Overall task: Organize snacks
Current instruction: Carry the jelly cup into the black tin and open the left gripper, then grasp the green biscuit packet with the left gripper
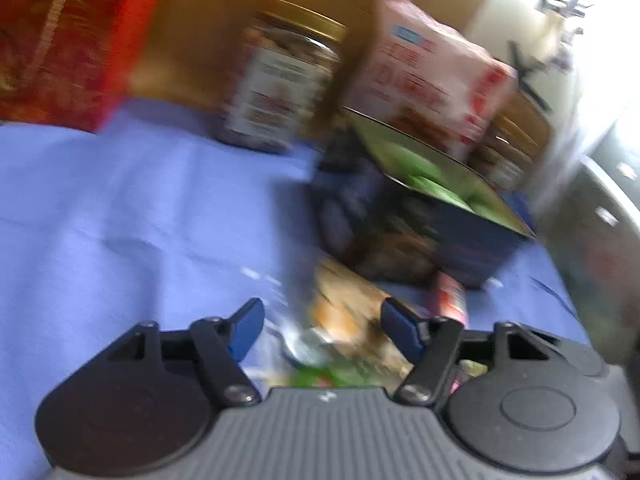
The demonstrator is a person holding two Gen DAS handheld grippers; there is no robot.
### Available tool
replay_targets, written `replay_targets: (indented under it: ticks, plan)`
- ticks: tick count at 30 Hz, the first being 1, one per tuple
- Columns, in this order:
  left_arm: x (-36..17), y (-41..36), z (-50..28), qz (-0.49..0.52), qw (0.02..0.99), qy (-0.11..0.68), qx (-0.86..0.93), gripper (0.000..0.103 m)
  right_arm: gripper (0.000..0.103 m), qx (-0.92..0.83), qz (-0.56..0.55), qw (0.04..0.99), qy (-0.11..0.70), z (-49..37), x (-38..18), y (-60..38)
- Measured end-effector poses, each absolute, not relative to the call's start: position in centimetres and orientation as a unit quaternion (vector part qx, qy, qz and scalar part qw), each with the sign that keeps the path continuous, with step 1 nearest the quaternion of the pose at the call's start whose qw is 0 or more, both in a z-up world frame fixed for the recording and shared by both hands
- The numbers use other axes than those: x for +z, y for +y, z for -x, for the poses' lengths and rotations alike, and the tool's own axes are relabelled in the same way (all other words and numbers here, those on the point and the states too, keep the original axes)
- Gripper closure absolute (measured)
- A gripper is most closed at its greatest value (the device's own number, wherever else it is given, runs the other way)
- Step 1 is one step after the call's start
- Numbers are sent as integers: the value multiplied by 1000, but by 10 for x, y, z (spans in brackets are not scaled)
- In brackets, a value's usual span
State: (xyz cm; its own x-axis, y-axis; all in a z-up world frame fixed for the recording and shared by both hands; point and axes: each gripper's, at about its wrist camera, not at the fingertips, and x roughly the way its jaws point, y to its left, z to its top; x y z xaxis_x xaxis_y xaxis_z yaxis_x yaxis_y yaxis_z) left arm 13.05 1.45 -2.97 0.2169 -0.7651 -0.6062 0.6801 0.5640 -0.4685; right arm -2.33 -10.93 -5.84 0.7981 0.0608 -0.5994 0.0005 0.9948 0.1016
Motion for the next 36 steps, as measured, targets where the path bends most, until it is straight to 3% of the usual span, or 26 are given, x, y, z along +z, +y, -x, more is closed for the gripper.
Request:
replay_targets:
  ticks: [11,15,17,19,24,33,36]
  plan:
    - [-18,8,-69,11,776,381,-503,43,45,-21,-41,951,306,83,-57,-95]
    - [-14,17,-63,23,775,381,-503,52,43,-33,-68,950,303,90,-57,-99]
    - [-11,21,-56,27,773,378,-509,56,47,-26,-90,947,308,94,-59,-102]
    - [-7,25,-46,20,783,362,-505,55,65,-18,-117,942,313,94,-62,-103]
    - [4,49,-34,46,788,348,-505,55,73,-11,-87,950,298,107,-54,-82]
    - [-10,96,-24,75,787,370,-488,48,72,56,-29,951,303,123,-48,-44]
    - [-16,108,-29,91,789,381,-473,43,53,50,-17,945,321,117,-57,-39]
